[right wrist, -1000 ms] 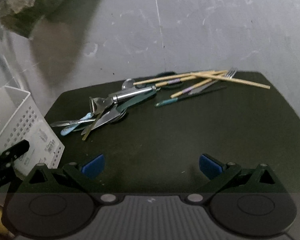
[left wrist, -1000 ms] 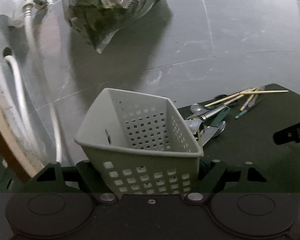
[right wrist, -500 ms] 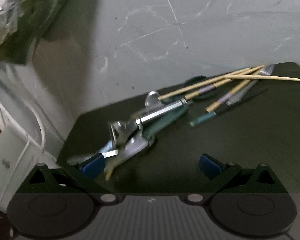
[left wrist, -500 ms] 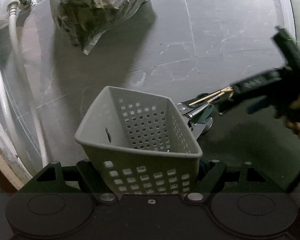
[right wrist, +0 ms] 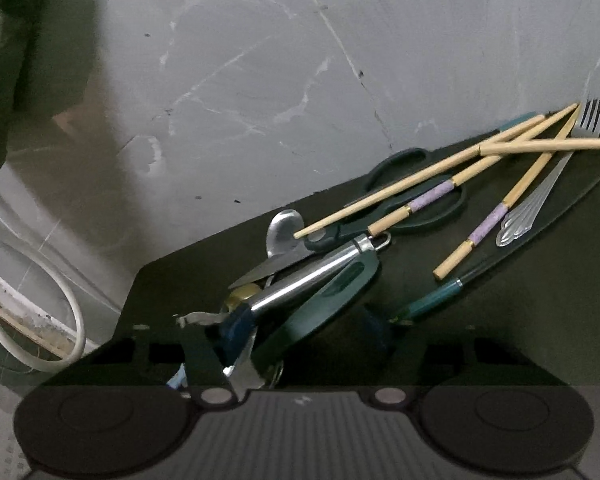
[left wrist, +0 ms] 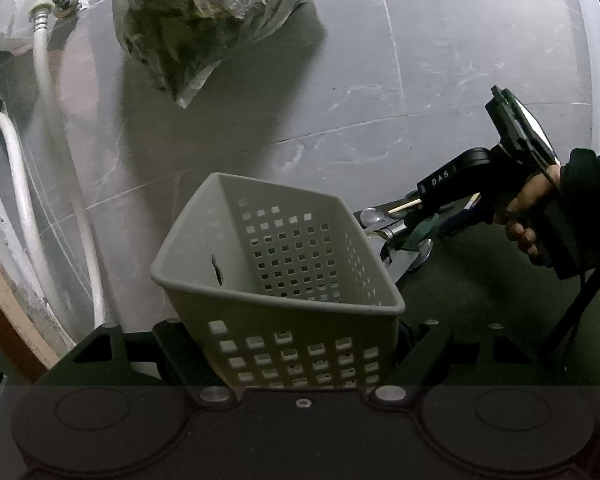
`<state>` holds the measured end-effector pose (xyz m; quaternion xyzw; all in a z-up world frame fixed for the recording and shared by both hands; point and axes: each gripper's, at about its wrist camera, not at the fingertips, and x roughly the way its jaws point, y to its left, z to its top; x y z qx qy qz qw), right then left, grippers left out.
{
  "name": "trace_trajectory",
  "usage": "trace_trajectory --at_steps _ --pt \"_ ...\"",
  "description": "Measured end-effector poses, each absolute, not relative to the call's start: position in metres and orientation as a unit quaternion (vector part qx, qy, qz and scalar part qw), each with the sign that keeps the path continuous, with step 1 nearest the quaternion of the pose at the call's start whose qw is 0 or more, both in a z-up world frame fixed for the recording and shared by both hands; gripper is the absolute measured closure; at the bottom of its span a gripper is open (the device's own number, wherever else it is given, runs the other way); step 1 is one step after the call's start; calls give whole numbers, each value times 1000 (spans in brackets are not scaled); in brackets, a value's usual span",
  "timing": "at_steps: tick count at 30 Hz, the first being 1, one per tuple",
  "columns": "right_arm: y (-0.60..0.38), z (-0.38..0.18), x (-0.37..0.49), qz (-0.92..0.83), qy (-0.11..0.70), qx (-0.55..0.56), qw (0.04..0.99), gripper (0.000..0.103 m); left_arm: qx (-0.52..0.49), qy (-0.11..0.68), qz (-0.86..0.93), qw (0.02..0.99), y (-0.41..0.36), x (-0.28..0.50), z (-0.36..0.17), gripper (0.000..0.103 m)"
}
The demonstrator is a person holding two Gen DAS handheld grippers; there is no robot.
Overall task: Organize utensils
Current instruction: 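Grasp the dark green-handled utensil with the right tool while the left tool holds the basket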
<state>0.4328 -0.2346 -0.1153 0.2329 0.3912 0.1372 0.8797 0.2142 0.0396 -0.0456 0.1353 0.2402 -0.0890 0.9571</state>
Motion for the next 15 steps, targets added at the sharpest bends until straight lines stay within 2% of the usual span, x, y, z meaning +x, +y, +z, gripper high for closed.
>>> trace_trajectory --at_steps 8,10,15 --pt "-242 -125 448 149 374 281 871 50 133 245 -74 957 33 215 -44 22" --pt "-242 -126 451 143 377 285 870 64 133 245 -72 958 31 215 -44 22" --pt "-248 -134 449 132 375 335 854 78 131 245 -69 958 31 215 -44 22"
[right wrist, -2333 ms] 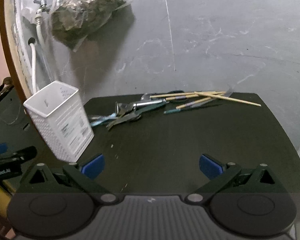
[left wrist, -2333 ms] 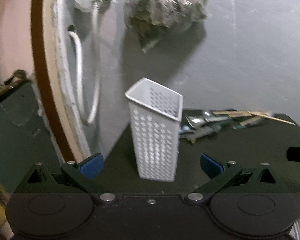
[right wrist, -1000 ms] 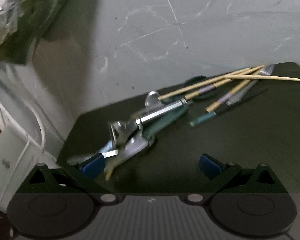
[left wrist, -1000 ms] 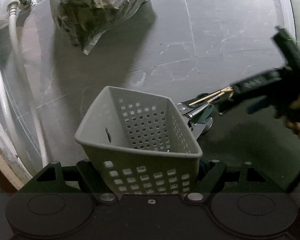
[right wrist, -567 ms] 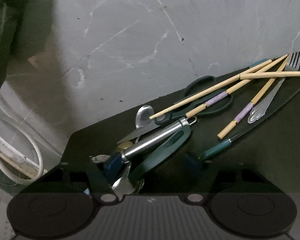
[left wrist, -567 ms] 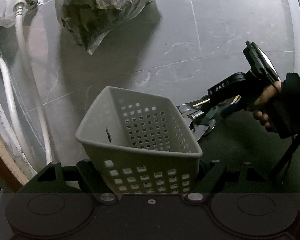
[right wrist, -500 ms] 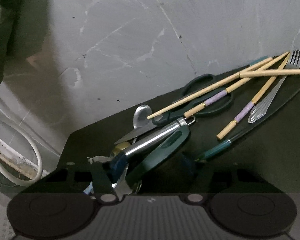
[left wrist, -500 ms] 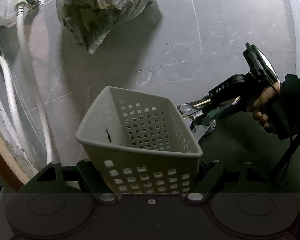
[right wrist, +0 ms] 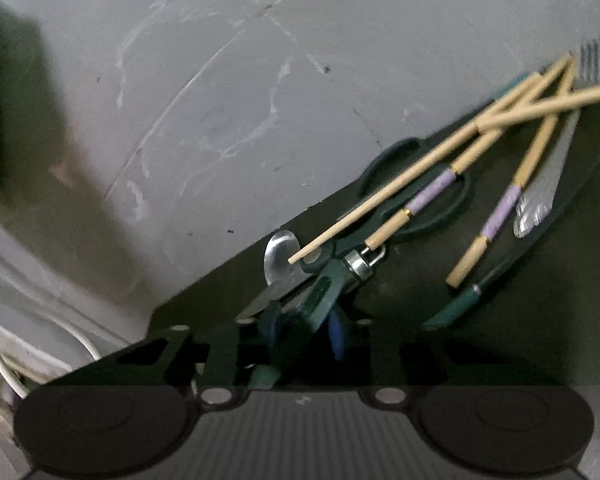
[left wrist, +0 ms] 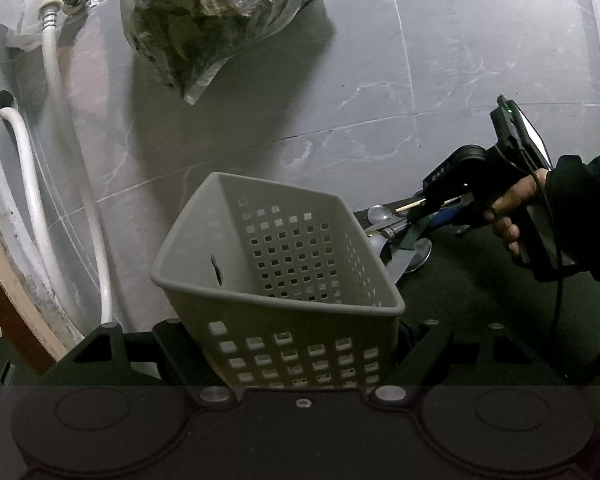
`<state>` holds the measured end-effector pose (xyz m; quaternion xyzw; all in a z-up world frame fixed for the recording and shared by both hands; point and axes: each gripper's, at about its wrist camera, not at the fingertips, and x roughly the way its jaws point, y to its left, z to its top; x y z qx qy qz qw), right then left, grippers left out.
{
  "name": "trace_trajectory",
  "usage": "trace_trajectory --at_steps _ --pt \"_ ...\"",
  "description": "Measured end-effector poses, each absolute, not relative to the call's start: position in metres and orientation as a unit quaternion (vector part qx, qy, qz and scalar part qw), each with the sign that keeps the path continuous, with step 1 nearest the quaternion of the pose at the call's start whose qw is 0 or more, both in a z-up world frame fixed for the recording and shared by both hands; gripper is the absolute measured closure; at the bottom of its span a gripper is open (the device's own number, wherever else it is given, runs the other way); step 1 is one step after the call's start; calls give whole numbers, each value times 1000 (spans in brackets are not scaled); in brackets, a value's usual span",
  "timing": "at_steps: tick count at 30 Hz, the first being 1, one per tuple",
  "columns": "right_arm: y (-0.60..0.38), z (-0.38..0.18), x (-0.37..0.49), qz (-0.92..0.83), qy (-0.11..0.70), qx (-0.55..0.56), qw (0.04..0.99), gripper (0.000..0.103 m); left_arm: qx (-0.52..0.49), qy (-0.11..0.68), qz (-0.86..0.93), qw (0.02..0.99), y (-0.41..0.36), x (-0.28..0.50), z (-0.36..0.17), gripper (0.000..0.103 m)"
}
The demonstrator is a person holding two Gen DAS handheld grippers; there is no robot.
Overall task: Organize utensils
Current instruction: 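Grasp the dark green-handled utensil with the right tool while the left tool holds the basket, then lower the dark green-handled utensil into the basket and open the right tool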
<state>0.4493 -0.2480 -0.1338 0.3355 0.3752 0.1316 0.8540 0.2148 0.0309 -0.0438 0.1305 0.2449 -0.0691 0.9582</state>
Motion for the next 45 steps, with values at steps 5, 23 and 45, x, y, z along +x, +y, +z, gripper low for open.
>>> trace_trajectory --at_steps 5,23,45 --pt "-256 -135 438 123 367 381 840 87 130 243 -71 959 32 215 -44 22" --pt "-263 1 356 224 188 433 853 90 123 230 -92 961 40 212 -48 22" --pt "-117 40 286 390 164 94 901 90 125 227 -99 961 39 211 -50 22"
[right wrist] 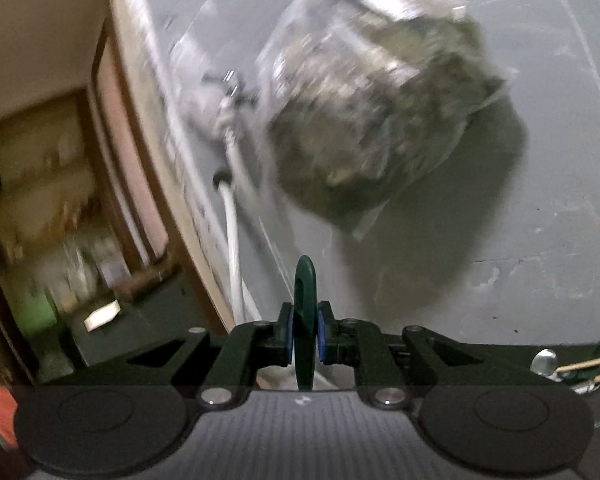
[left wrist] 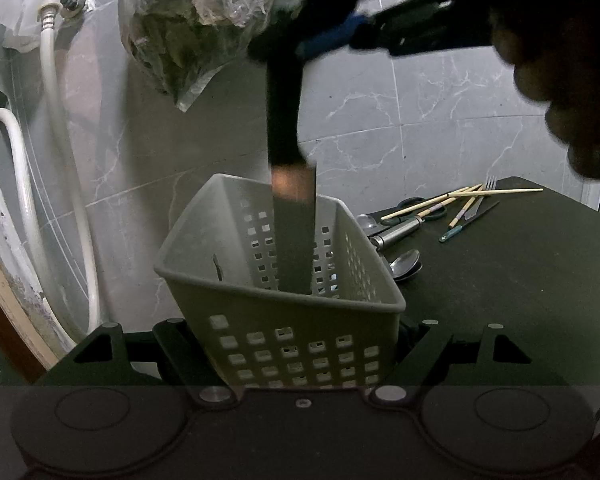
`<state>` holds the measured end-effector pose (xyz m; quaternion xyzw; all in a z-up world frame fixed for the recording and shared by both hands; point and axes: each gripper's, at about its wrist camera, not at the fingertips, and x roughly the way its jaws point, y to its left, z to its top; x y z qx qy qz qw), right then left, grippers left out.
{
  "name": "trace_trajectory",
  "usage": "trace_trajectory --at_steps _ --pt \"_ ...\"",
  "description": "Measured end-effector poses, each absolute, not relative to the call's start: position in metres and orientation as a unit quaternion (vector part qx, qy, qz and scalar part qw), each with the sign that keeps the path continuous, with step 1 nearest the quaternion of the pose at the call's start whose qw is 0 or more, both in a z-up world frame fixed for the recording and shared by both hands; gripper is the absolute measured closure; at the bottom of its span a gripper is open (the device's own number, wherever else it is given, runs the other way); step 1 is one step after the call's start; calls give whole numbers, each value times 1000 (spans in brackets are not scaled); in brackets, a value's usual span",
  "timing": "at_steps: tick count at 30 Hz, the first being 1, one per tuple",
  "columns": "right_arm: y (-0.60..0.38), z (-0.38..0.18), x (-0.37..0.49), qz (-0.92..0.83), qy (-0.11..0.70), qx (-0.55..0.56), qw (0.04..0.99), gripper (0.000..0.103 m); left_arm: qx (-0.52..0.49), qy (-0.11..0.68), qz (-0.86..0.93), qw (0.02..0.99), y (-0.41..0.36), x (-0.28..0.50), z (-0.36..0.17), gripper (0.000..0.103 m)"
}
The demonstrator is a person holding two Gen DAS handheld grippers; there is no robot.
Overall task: Organize utensils
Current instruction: 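Lower the dark green-handled utensil into the basket and open the right tool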
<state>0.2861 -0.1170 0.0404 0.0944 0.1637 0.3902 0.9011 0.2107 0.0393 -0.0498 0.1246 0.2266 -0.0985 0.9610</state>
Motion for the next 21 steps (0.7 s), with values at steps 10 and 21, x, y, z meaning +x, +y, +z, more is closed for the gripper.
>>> trace_trajectory --at_steps 10,21 --pt "-94 7 273 400 213 8 891 89 127 226 -96 961 38 209 -51 22" --pt "-115 15 285 384 193 63 901 21 125 231 -81 961 35 209 -51 22"
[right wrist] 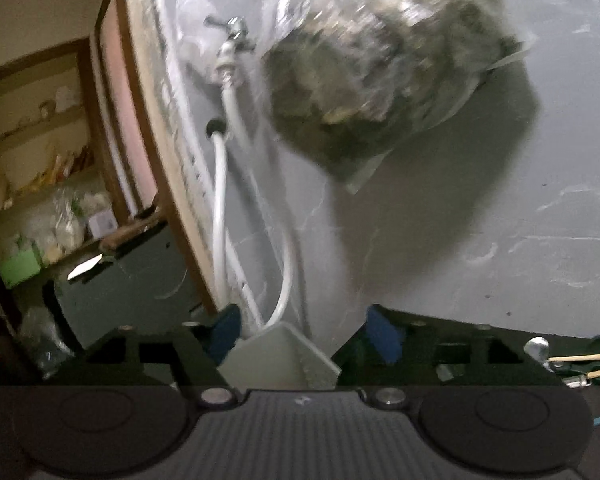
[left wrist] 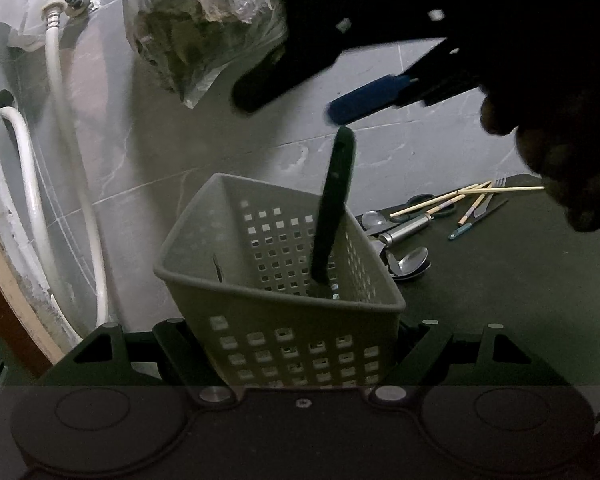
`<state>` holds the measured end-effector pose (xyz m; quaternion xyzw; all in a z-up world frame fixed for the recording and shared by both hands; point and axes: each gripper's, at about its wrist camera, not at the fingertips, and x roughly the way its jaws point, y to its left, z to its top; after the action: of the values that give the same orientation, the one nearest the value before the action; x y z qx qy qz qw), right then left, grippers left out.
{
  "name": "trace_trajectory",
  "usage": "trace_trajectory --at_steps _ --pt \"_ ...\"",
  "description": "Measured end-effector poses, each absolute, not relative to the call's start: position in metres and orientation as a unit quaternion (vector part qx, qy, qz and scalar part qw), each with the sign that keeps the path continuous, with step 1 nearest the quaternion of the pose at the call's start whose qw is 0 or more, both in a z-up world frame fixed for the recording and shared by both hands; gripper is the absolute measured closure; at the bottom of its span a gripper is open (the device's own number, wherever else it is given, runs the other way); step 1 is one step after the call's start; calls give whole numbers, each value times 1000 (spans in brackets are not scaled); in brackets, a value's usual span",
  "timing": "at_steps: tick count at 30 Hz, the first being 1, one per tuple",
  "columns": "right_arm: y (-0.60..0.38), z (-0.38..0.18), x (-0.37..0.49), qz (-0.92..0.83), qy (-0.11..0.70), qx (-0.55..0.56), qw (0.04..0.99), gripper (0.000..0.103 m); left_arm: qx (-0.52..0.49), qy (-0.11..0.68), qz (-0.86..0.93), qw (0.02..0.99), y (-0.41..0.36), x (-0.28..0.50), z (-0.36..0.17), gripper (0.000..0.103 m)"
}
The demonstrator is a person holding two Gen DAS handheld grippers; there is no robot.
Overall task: Organize utensils
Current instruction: 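Lower the dark green-handled utensil into the basket and open the right tool, then grasp the steel cylindrical utensil from the pile with the right tool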
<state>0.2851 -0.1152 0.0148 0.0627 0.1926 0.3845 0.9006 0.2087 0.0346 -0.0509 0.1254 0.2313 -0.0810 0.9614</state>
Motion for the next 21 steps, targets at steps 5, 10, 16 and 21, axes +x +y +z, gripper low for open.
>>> trace_trajectory --at_steps 5,10,16,21 --pt "-150 16 287 330 174 106 922 0 126 235 -73 961 32 206 -50 22" --pt "-188 -13 318 217 235 174 931 0 105 231 -58 966 33 204 -47 22" --pt "-227 -71 385 167 349 306 870 0 104 237 -48 965 34 205 -47 22" --pt "-249 -104 432 75 415 401 813 1 101 240 -34 965 35 208 -46 22"
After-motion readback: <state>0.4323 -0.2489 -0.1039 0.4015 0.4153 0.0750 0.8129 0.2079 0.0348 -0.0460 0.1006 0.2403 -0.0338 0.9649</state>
